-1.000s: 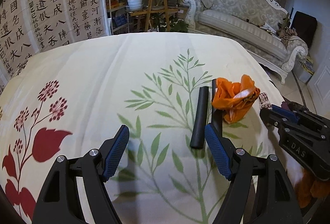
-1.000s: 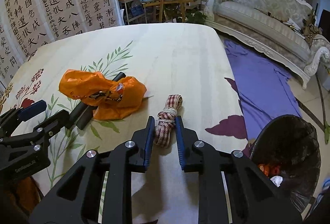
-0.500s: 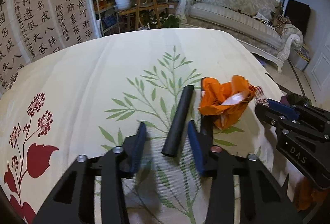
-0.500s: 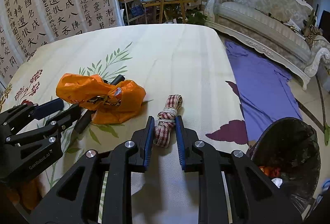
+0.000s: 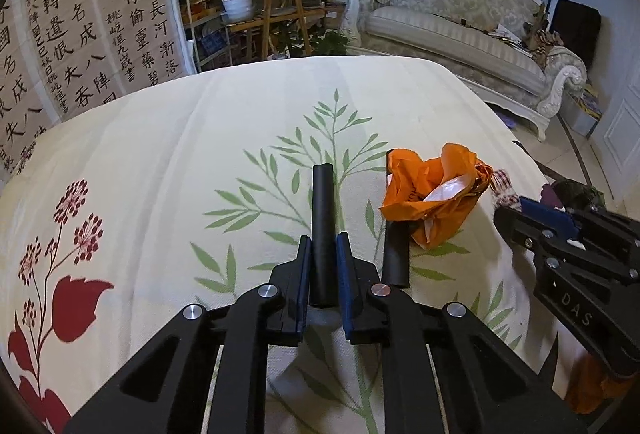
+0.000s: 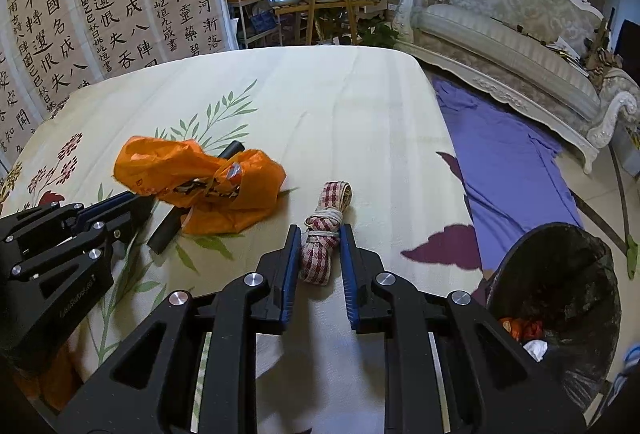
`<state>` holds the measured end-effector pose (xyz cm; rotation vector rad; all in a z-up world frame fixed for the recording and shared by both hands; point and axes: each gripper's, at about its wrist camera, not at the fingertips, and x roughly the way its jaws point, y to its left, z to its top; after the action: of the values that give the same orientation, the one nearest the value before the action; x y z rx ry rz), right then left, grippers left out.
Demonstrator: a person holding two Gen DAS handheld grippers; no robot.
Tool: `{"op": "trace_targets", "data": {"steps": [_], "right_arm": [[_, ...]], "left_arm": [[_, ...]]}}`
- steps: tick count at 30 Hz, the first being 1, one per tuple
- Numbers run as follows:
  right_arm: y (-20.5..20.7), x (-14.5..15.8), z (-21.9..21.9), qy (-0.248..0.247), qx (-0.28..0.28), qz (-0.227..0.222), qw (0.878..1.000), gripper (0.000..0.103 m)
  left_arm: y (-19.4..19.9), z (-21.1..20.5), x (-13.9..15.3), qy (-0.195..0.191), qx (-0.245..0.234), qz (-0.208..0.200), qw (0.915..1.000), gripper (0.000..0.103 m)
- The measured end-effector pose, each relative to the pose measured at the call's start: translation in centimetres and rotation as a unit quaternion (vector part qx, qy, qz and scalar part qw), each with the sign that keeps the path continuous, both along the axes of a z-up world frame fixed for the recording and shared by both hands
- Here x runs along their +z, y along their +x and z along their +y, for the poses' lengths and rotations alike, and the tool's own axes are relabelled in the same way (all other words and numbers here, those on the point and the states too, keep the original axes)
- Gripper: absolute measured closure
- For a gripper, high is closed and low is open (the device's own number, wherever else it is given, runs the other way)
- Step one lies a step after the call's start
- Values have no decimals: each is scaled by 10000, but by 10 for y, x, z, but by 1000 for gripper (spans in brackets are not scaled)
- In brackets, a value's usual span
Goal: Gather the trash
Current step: 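Grasp one black foam tube with the left tool, then carry the black tube and checkered bundle over the bin and open both tools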
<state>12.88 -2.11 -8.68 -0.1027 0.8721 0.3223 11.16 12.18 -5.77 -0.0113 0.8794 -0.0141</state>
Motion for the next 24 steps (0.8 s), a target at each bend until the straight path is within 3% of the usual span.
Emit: {"op": "trace_targets", "data": {"steps": [12, 24], "right_arm": [[-46, 9, -8, 70, -22, -157, 9999, 86], [-91, 38, -43, 287, -228, -511, 9980, 86]], "left_arm": [[-48, 7, 22, -158, 276, -346, 9989, 89], [-89, -23, 50, -289, 36, -719, 9970, 89]]}}
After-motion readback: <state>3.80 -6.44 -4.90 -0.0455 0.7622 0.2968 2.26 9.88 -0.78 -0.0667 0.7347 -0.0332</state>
